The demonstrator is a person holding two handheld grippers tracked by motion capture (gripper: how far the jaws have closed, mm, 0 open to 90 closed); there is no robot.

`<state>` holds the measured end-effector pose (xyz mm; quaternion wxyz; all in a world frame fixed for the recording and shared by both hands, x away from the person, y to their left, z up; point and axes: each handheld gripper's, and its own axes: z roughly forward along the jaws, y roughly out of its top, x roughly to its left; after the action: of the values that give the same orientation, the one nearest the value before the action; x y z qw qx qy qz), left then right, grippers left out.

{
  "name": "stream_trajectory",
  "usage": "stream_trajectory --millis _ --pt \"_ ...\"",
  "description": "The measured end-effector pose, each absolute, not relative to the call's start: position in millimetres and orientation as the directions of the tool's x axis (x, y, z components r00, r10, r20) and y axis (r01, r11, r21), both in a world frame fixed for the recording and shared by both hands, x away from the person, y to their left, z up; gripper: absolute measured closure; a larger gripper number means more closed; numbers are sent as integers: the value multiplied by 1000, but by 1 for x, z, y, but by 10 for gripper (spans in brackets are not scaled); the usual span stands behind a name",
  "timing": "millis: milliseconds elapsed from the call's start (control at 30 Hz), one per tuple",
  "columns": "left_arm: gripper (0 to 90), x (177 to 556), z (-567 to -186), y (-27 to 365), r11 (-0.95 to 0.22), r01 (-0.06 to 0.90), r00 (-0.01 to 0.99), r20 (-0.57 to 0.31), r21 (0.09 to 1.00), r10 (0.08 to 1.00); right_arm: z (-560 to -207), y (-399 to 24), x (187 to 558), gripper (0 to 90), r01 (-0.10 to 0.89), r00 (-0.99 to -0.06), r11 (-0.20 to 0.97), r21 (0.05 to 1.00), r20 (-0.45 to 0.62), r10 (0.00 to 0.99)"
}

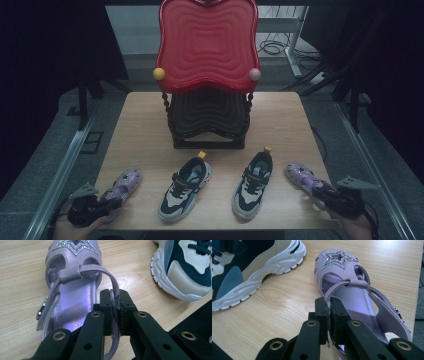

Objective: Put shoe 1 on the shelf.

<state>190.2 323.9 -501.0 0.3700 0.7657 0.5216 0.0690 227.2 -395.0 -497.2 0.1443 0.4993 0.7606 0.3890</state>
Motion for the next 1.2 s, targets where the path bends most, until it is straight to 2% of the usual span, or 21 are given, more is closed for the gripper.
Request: stream_trajectory --millis 633,800,1033,1200 --pt "861 197 -488 337 -46 695 400 -333 718 854 -492 -402 225 860 611 -424 80 788 240 873" --pt "865 199 -484 337 13 652 410 -367 758 835 -488 -404 222 861 583 -404 39 812 248 880" --pt "865 200 -472 337 63 603 400 -370 795 838 -484 -405 220 860 565 -405 3 825 275 872" --pt "864 201 -463 335 86 577 414 -381 812 827 -474 -397 218 860 516 -415 -6 857 256 873"
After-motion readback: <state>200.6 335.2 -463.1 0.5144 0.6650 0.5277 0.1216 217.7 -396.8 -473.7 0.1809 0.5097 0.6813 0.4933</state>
